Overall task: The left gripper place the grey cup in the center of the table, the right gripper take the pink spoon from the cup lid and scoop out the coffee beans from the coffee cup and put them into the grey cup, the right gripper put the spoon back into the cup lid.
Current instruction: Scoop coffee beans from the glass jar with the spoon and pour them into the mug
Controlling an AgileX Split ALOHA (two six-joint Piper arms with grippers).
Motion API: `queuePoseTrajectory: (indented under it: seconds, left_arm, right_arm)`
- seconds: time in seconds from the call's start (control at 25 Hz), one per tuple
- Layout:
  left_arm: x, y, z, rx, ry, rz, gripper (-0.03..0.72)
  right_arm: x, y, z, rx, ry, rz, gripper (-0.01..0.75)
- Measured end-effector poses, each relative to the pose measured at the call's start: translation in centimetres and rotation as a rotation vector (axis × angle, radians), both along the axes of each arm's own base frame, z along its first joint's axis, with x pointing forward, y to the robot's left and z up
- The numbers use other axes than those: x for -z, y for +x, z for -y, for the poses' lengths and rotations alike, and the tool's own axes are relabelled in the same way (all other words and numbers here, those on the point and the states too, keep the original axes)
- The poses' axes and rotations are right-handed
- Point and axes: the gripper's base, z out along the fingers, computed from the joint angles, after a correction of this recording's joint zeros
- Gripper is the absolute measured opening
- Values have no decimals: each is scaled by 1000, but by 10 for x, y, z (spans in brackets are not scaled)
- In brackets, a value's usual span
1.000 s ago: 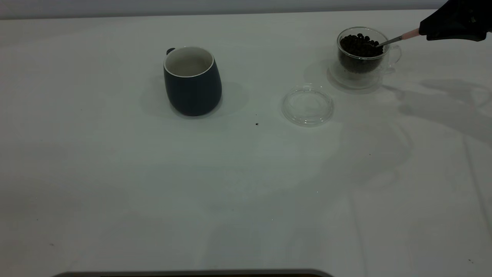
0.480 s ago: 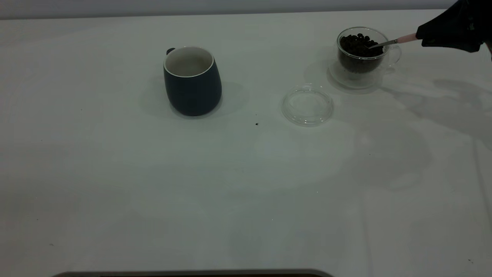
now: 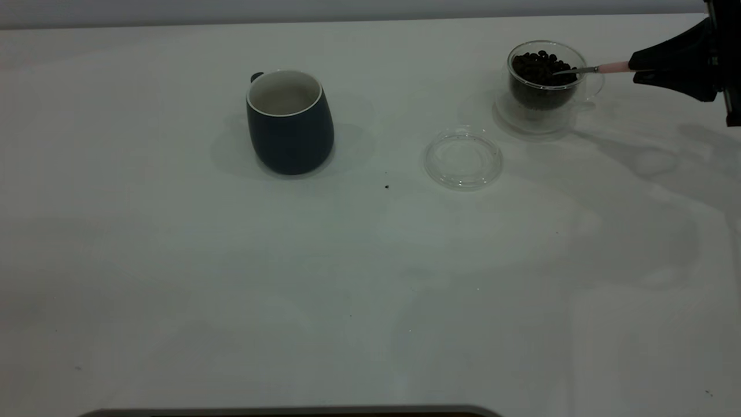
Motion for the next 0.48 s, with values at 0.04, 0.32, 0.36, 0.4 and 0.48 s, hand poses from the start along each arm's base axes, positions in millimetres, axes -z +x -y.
queuePoseTrajectory:
  seconds: [0.04, 0.32, 0.36, 0.4, 0.48]
  left_arm:
    - [0, 0, 0, 0, 0, 0, 586]
    - [0, 0, 0, 0, 0, 0, 586]
    - [0, 0, 0, 0, 0, 0, 586]
    - [0, 0, 0, 0, 0, 0, 586]
    - [0, 0, 0, 0, 0, 0, 586]
  right_arm:
    - [2, 0, 1, 9, 11, 0, 113]
    - [3, -2, 11, 36, 42, 12, 113]
    - [3, -2, 13, 41, 43, 13, 113]
    - [3, -3, 13, 42, 44, 14, 113]
    - [2, -3, 16, 47, 48, 17, 113]
